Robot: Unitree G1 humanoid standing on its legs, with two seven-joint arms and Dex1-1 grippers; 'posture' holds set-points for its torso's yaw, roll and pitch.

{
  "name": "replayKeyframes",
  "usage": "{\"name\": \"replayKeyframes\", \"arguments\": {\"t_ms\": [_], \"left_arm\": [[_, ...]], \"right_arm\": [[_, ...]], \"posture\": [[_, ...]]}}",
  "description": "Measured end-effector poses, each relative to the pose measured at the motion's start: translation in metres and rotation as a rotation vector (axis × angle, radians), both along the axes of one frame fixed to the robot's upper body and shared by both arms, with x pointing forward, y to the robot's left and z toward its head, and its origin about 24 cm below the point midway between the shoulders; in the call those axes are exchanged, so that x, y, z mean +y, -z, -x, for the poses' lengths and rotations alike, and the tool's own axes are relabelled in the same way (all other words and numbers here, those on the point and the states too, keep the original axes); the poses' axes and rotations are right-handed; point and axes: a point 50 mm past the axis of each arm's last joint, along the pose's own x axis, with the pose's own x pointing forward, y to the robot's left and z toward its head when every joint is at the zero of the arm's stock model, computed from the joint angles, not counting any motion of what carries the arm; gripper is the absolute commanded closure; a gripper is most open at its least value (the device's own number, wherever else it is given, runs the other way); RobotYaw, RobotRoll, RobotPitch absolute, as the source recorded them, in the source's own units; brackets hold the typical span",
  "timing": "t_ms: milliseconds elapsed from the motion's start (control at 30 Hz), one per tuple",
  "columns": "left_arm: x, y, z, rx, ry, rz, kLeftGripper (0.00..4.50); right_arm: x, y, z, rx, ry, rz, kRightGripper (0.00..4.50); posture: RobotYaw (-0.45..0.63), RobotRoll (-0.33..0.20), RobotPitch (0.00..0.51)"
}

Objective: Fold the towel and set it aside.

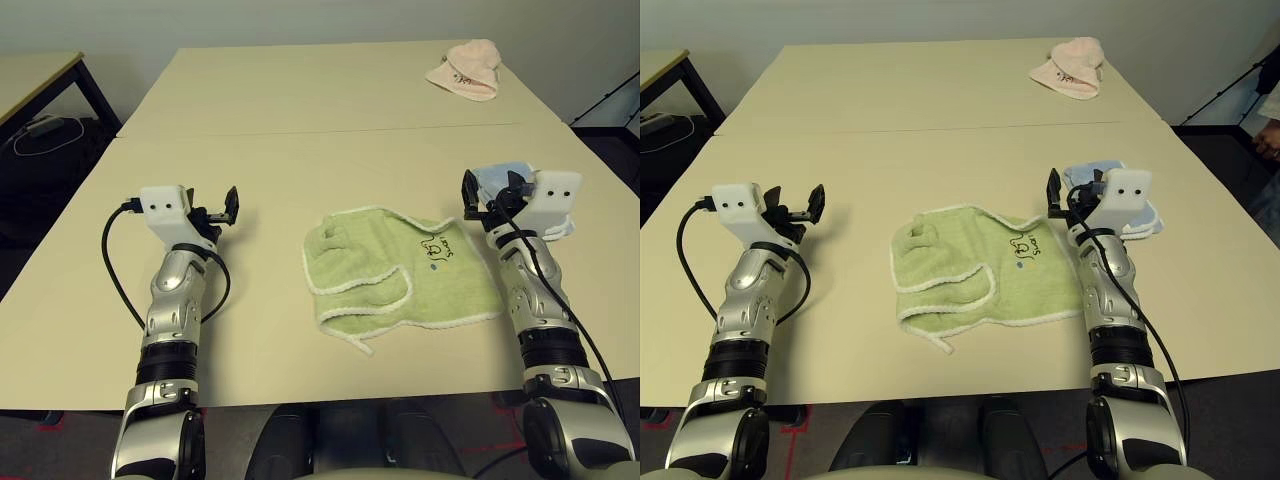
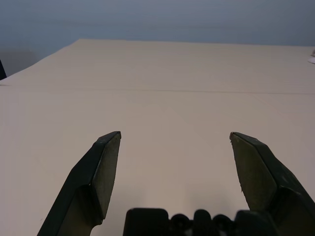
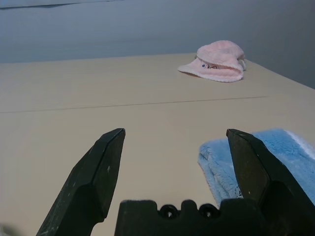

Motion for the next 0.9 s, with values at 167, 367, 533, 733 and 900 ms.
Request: {"name": "replayKeyframes", "arguments": {"t_ms": [167, 367, 533, 733, 900], "left_arm": [[0.001, 0.000, 0.000, 0.003, 0.002, -0.009, 0.00], [0.003, -0.001, 0.000, 0.007, 0.031, -0.019, 0.00], [0.009, -0.010, 0.001, -0.004, 0.135, -0.015, 0.00], [0.016, -0.020, 0.003, 0.031, 0.352, -0.042, 0.00], [0.007, -0.017, 0.005, 0.079, 0.519, -0.070, 0.00]], "right_arm": [[0.000, 0.000, 0.000, 0.000, -0.001, 0.000, 0.03], [0.001, 0.001, 0.000, 0.007, -0.020, 0.006, 0.03], [0.000, 0.002, -0.001, 0.021, -0.036, 0.013, 0.03], [0.001, 0.002, -0.001, 0.026, -0.043, 0.016, 0.03], [0.005, 0.002, -0.002, 0.036, -0.074, 0.036, 0.03]], "posture": [[0.03, 0.000, 0.059], [0.03, 0.000, 0.065], [0.04, 0.000, 0.069], [0.05, 0.000, 0.071], [0.06, 0.000, 0.077]]}}
